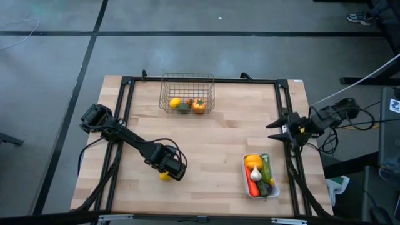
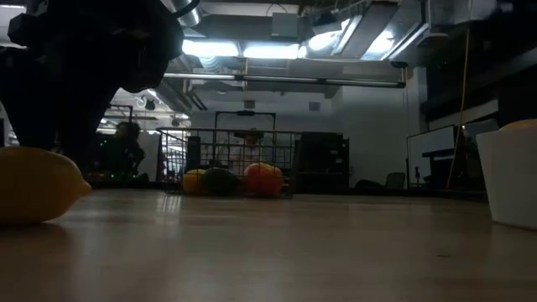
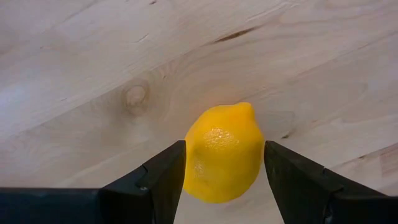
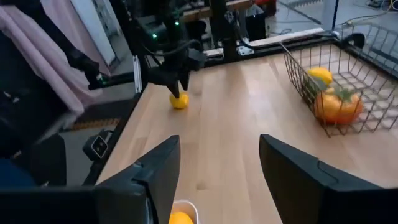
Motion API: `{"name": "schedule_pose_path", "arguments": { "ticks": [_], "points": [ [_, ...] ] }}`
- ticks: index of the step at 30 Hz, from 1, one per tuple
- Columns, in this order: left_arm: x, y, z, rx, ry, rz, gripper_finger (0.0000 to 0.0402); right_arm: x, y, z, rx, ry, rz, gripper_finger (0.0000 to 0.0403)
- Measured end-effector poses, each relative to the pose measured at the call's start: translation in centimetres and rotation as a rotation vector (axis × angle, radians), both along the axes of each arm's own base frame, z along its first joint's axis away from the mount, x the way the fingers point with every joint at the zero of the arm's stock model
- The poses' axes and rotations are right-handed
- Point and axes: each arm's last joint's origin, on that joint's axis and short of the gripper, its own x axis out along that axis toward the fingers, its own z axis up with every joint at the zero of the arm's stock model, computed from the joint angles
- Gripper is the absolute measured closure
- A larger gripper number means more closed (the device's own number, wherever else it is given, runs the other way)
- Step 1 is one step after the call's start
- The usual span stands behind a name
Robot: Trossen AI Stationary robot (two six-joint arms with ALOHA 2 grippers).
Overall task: Sort produce into baskets
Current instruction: Put the lemon into the mesh basket
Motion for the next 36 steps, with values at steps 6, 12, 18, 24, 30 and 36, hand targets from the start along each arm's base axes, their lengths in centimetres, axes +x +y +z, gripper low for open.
{"name": "schedule_pose_path", "arguments": {
  "ticks": [6,12,18,24,30,36],
  "points": [
    [0.0,0.0,0.0,0.001,0.002,0.001,0.0190,-0.8,-0.5,-4.8,0.039,-0.066,-0.036,0.0185],
    [0.0,0.0,0.0,0.009,-0.003,0.011,0.0190,0.5,0.0,-7.1,-0.004,-0.020,-0.074,0.0185],
    [0.0,0.0,0.0,0.008,-0.003,0.011,0.0190,1.4,0.6,-10.0,0.007,-0.001,-0.057,0.0185],
    [0.0,0.0,0.0,0.008,-0.002,0.012,0.0190,2.1,1.0,-11.3,0.041,-0.044,-0.066,0.0185],
    [0.0,0.0,0.0,0.012,-0.005,0.013,0.0190,2.3,0.6,-11.1,-0.039,-0.085,-0.139,0.0185],
    [0.0,0.1,0.0,0.015,-0.007,0.012,0.0190,2.5,-0.2,-11.3,-0.122,-0.054,-0.176,0.0185]
  ]
}}
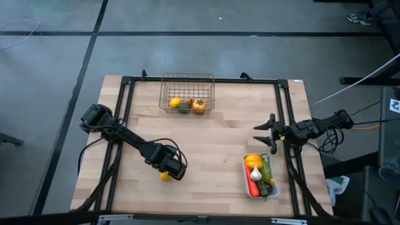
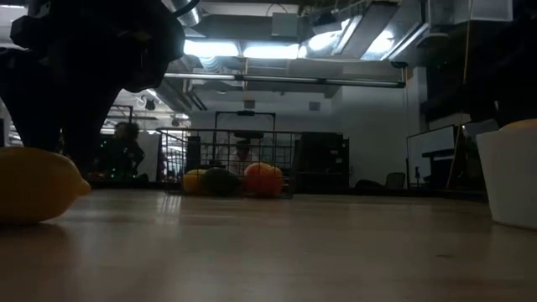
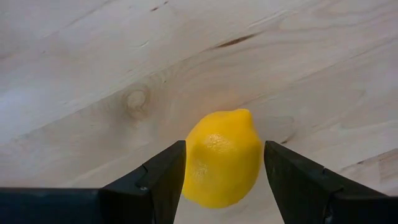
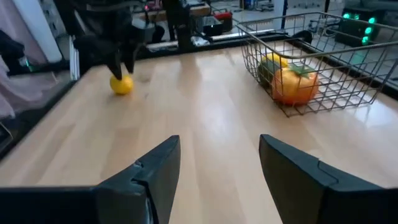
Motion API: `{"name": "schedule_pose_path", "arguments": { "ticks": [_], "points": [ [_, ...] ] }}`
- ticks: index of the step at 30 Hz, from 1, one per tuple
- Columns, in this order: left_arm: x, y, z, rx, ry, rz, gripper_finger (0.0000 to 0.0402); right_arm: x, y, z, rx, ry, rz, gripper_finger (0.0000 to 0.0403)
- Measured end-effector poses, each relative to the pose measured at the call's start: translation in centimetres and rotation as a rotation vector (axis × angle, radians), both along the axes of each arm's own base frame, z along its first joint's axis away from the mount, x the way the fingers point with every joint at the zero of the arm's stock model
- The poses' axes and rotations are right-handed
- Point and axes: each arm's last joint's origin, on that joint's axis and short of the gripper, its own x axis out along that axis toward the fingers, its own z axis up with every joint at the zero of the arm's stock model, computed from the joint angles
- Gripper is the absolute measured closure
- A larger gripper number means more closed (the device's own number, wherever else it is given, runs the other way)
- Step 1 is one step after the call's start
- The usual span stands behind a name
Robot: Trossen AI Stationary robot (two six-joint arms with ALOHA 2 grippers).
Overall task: Sort produce into baskets
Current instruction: Put the lemon into the mesh basket
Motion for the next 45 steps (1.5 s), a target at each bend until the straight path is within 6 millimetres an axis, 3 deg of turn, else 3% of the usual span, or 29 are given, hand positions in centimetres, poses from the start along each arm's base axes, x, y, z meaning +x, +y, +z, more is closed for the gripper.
{"name": "schedule_pose_path", "arguments": {
  "ticks": [7,13,31,38,45],
  "points": [
    [0.0,0.0,0.0,0.000,0.000,-0.002,0.0190,0.2,-0.5,-0.1,-0.048,0.022,0.046,0.0185],
    [0.0,0.0,0.0,0.000,0.000,-0.001,0.0190,0.2,-0.5,-0.2,-0.027,0.030,0.188,0.0185],
    [-0.2,-0.4,0.0,0.001,-0.003,-0.067,0.0190,0.3,-0.8,-0.2,-0.032,0.034,0.129,0.0185],
    [-0.1,-1.6,0.1,-0.011,-0.072,-0.264,0.0190,0.3,-0.8,-0.1,-0.032,0.033,0.129,0.0185],
    [-0.6,-2.6,0.1,0.019,-0.094,-0.311,0.0190,0.3,-0.8,-0.2,-0.031,0.033,0.128,0.0185]
  ]
}}
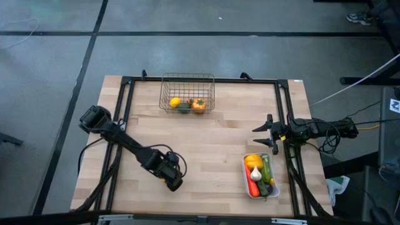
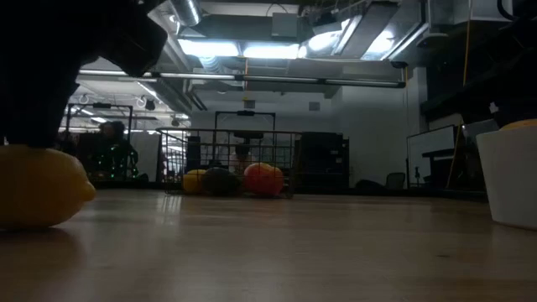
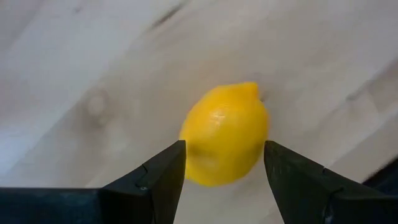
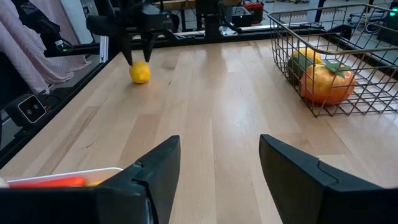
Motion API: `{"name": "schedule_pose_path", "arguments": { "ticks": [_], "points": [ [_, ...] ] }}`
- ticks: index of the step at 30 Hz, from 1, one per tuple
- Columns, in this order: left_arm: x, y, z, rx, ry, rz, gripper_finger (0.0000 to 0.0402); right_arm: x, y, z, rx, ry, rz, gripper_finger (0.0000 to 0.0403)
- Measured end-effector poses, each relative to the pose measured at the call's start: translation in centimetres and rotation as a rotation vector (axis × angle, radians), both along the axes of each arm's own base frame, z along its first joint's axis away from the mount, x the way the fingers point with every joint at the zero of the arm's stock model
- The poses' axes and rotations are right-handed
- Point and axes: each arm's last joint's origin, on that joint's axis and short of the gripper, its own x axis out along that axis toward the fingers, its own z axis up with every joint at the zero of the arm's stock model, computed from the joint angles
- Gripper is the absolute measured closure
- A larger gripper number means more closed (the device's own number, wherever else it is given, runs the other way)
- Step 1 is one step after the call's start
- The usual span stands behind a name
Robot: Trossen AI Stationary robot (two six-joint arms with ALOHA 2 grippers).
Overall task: Sort produce into baskets
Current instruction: Put the lemon into the mesh basket
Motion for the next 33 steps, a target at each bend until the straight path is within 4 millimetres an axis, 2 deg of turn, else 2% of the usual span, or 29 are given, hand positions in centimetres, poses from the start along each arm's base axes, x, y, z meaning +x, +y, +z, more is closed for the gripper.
{"name": "schedule_pose_path", "arguments": {
  "ticks": [4,9,15,21,30,33],
  "points": [
    [0.0,-0.7,0.1,-0.003,-0.038,-0.042,0.0184,0.0,0.0,0.0,0.000,0.000,0.000,0.0185],
    [-0.2,-1.2,0.1,0.031,-0.073,-0.093,0.0138,0.0,0.0,0.0,0.000,0.000,0.000,0.0185],
    [-0.2,-1.9,0.2,0.051,-0.129,-0.268,0.0099,0.0,0.0,0.0,0.000,0.000,-0.001,0.0185],
    [-0.6,-2.3,0.0,0.116,-0.159,-0.329,0.0096,0.0,0.0,0.0,0.000,0.000,-0.001,0.0185],
    [-1.2,-2.0,-2.6,0.156,-0.155,-0.356,0.0096,0.0,0.0,0.0,0.000,0.000,-0.001,0.0185],
    [-1.2,-2.0,-3.2,0.203,-0.153,-0.389,0.0109,0.0,0.0,0.0,0.000,0.000,-0.001,0.0185]
  ]
}}
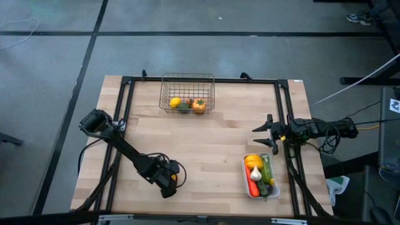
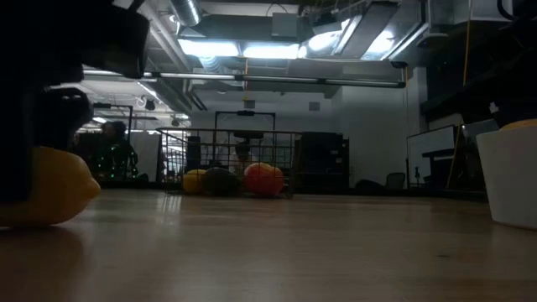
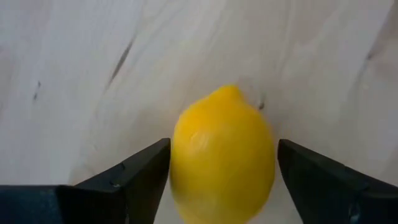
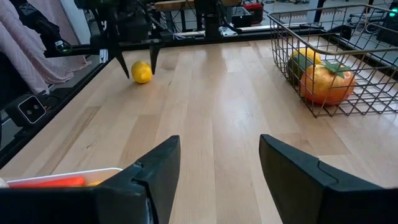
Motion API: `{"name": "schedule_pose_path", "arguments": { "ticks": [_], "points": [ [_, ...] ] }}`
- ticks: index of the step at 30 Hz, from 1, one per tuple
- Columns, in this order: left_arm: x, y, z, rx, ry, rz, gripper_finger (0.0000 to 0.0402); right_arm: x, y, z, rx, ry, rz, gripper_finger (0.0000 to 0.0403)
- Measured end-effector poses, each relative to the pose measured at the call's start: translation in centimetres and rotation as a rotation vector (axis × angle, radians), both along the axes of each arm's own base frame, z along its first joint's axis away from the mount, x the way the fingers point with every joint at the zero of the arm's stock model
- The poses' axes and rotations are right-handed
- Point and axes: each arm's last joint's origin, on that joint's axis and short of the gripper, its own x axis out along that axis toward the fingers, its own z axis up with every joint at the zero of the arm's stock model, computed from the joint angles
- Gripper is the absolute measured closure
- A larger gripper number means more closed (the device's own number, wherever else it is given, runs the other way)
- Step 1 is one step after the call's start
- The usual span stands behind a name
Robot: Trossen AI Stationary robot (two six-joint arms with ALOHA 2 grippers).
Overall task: Sort produce into baskets
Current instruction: Put the lemon into the mesh basket
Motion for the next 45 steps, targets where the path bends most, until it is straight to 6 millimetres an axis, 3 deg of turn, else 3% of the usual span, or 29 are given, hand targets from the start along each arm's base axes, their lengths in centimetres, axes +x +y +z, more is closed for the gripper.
{"name": "schedule_pose_path", "arguments": {
  "ticks": [9,14,20,26,32,39,45],
  "points": [
    [0.9,0.7,-0.5,0.029,-0.018,-0.030,0.0199,0.0,0.0,0.0,0.000,0.000,0.000,0.0185],
    [1.7,1.7,0.6,0.025,-0.047,-0.034,0.0200,0.0,0.0,0.0,0.000,0.000,0.000,0.0185],
    [3.8,4.5,3.8,0.036,-0.141,-0.082,0.0183,0.0,0.0,0.0,0.000,0.000,0.000,0.0185],
    [6.0,9.9,7.4,0.112,-0.241,-0.130,0.0188,0.0,0.0,0.0,0.000,0.000,0.000,0.0185],
    [7.1,17.1,10.8,0.224,-0.321,-0.102,0.0183,0.0,0.0,0.0,0.000,0.000,0.000,0.0185],
    [6.9,26.1,12.3,0.326,-0.332,0.056,0.0182,0.0,0.0,0.0,0.000,0.000,0.000,0.0185],
    [5.1,31.7,12.2,0.321,-0.316,0.194,0.0181,0.0,0.0,0.0,0.000,0.000,0.001,0.0185]
  ]
}}
